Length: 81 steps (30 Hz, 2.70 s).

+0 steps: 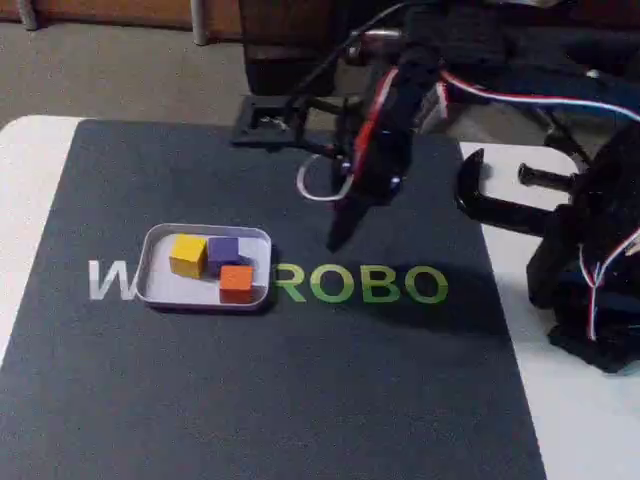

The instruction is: Move blocks one by one until all three blocks are in the tray.

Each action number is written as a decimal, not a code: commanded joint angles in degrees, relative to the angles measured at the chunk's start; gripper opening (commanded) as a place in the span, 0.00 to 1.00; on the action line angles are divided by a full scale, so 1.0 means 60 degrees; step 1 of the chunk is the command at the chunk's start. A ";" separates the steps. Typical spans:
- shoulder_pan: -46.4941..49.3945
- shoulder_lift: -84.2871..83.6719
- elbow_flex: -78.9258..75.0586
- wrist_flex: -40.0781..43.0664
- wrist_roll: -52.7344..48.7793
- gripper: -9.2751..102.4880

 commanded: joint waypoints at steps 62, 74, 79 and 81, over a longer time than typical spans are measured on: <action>-0.2549 1.5396 1.2817 0.0249 -0.0937 0.01; -0.3354 1.5396 1.2817 0.0366 -0.0410 0.03; -0.3237 1.5396 1.2817 0.0410 -0.0352 0.02; -0.3237 1.5396 1.2817 0.0410 -0.0352 0.02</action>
